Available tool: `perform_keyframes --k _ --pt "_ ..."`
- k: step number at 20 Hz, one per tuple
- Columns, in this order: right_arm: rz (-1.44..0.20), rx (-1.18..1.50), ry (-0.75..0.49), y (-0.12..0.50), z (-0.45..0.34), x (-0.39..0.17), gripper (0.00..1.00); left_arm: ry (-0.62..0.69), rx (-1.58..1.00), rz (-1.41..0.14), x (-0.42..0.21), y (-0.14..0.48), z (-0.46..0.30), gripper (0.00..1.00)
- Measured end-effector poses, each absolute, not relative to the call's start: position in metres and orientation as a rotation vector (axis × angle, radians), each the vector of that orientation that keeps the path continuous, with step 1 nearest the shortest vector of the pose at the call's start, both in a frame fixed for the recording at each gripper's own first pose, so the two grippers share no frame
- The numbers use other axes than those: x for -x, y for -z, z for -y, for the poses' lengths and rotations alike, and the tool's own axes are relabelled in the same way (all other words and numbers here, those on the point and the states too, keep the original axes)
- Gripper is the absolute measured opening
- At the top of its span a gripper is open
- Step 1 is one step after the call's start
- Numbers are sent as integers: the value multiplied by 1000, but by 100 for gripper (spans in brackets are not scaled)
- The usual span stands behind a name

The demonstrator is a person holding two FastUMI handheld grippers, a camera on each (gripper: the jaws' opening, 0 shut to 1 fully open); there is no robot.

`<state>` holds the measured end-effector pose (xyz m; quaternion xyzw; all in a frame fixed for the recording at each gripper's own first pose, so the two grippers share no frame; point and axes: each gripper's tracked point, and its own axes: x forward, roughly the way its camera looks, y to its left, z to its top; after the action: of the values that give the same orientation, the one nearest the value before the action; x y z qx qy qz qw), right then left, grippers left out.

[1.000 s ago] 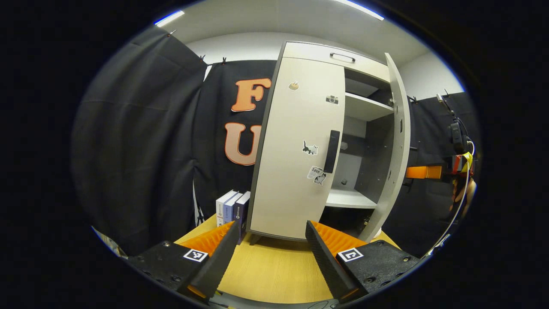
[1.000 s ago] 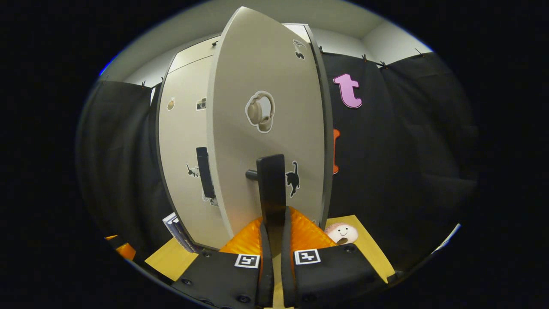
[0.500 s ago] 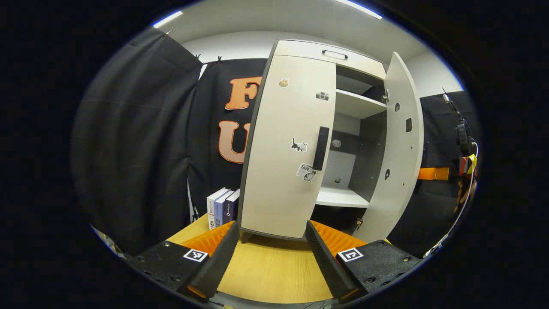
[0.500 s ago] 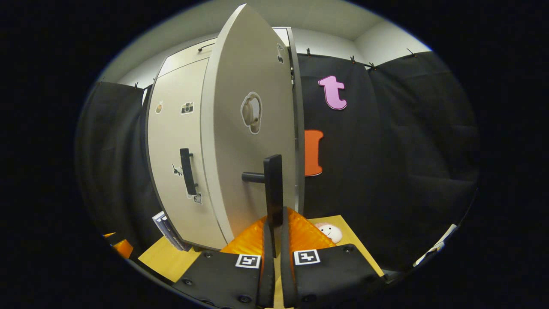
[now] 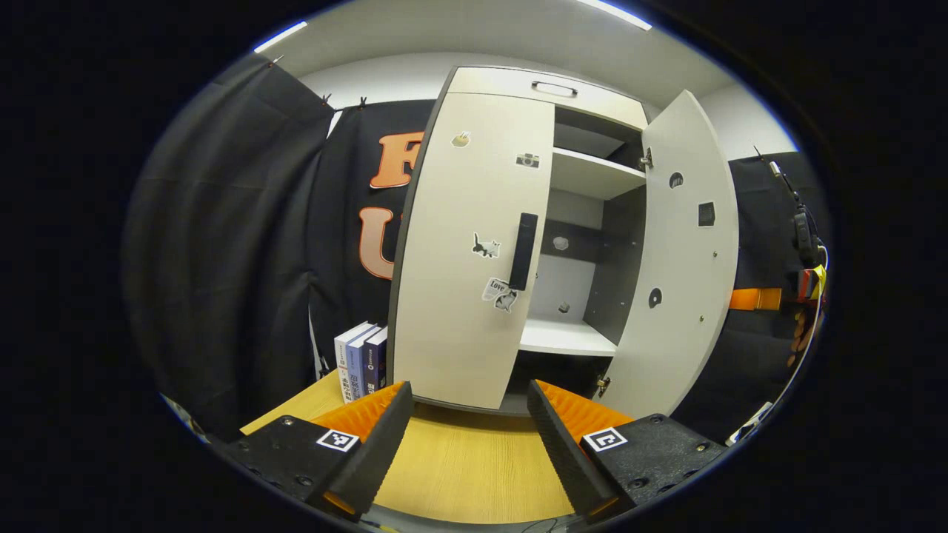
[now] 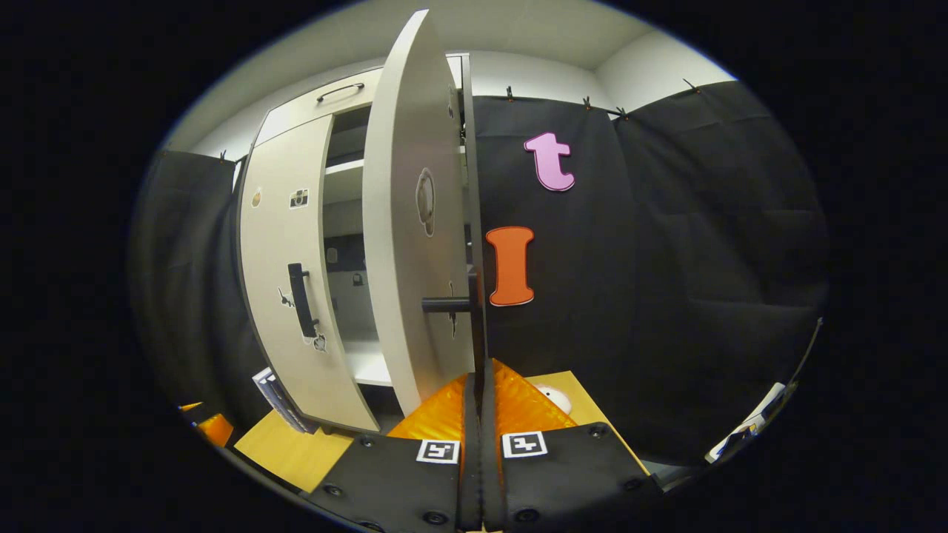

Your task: Open the right door of the double-door shoe cabinet with the right hand, and open the left door with the left hand.

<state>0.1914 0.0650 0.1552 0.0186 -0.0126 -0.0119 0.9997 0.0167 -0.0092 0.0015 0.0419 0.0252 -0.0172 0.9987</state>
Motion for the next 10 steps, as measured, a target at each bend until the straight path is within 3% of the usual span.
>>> perform_keyframes --k 5,10 --pt "19 -84 -7 -154 -66 -185 8 68 -77 -43 -12 -3 40 95" --pt "28 -50 46 -152 -48 -185 8 83 -102 -42 -23 -5 59 95"
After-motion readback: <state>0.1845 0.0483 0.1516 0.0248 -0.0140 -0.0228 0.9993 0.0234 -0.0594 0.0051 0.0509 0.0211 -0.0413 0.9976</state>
